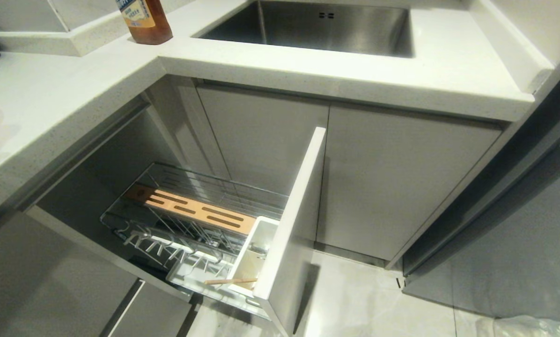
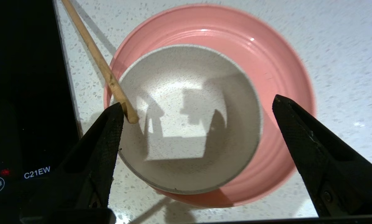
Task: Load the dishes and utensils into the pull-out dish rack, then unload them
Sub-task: Take the chopsticks out of the cupboard
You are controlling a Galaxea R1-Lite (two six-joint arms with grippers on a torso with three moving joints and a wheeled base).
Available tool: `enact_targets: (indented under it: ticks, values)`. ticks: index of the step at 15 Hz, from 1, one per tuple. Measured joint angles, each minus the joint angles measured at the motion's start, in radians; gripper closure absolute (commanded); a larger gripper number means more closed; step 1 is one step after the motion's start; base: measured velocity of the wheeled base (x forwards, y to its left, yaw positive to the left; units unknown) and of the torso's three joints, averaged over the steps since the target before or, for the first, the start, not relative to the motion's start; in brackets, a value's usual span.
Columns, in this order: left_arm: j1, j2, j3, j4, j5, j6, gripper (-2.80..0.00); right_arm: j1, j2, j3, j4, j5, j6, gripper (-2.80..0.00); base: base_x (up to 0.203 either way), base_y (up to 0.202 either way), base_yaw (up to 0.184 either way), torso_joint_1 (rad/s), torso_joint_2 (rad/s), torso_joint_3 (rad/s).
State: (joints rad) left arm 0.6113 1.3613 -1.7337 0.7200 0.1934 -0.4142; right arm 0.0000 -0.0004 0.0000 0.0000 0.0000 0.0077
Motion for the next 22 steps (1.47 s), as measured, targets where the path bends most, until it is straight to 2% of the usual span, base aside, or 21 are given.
enact_targets:
  ticks: [5,10,12,13,18,22]
  values:
    - [-0.023,-0.038,-0.049,-0.008,-0.001,-0.063,-2.8,0.0,0.0,0.0,0.0,0.0,0.0,0.0,0.0,0.0,0.0,0.0,0.0,0.0]
    - [-0.107,-0.11,-0.054,-0.08,-0.001,-0.132,-2.8,0.0,0.0,0.0,0.0,0.0,0.0,0.0,0.0,0.0,0.0,0.0,0.0,0.0]
    - [-0.185,-0.139,-0.055,-0.09,-0.007,-0.132,-2.8,0.0,0.0,0.0,0.0,0.0,0.0,0.0,0.0,0.0,0.0,0.0,0.0,0.0]
    - [-0.246,-0.155,-0.056,-0.093,-0.01,-0.13,0.0,0.0,0.0,0.0,0.0,0.0,0.0,0.0,0.0,0.0,0.0,0.0,0.0,0.0]
    - [-0.634,-0.209,-0.042,-0.132,-0.026,-0.127,0.0,0.0,0.0,0.0,0.0,0.0,0.0,0.0,0.0,0.0,0.0,0.0,0.0,0.0]
    - [-0.891,-0.224,0.053,-0.112,-0.074,-0.124,0.0,0.0,0.0,0.0,0.0,0.0,0.0,0.0,0.0,0.0,0.0,0.0,0.0,0.0]
